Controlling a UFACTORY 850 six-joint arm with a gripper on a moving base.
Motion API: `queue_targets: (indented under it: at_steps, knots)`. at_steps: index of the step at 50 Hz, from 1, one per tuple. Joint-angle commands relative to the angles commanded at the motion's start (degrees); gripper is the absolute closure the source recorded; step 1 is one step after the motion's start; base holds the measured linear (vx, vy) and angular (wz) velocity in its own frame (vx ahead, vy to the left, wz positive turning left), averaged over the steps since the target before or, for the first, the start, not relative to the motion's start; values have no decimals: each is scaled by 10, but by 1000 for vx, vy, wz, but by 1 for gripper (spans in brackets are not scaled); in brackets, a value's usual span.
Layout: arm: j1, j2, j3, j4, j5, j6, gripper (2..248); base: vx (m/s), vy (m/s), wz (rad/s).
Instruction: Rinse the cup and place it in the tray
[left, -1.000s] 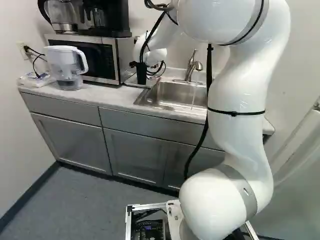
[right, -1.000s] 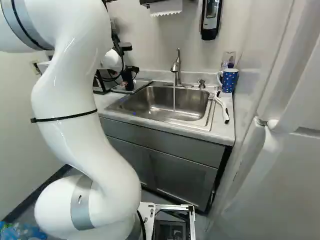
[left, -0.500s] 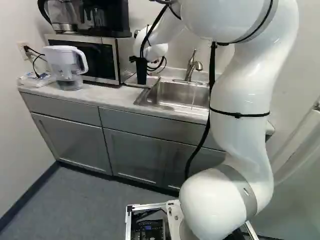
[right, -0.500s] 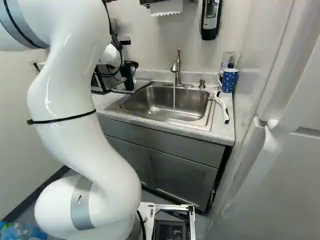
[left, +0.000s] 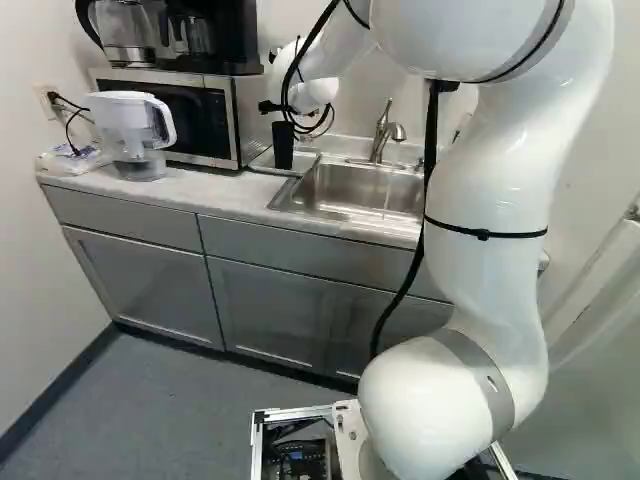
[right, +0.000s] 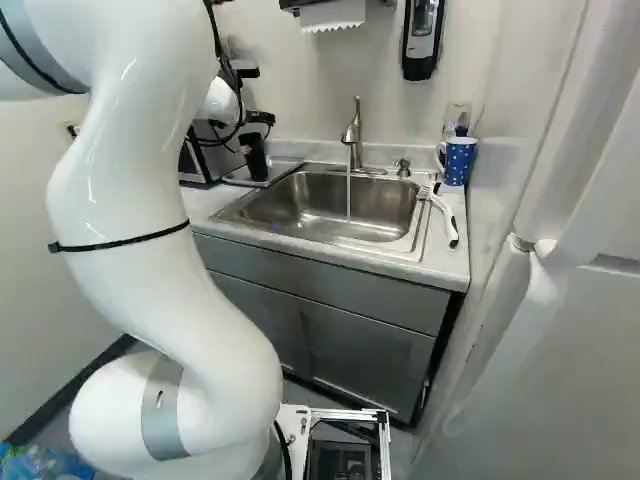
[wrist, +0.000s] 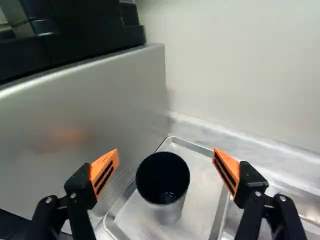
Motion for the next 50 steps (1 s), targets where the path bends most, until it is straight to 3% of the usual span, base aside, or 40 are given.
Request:
queue_targets:
  at_steps: [50]
  knots:
    - [-62,96,63,0,0,0,3,0,0,0]
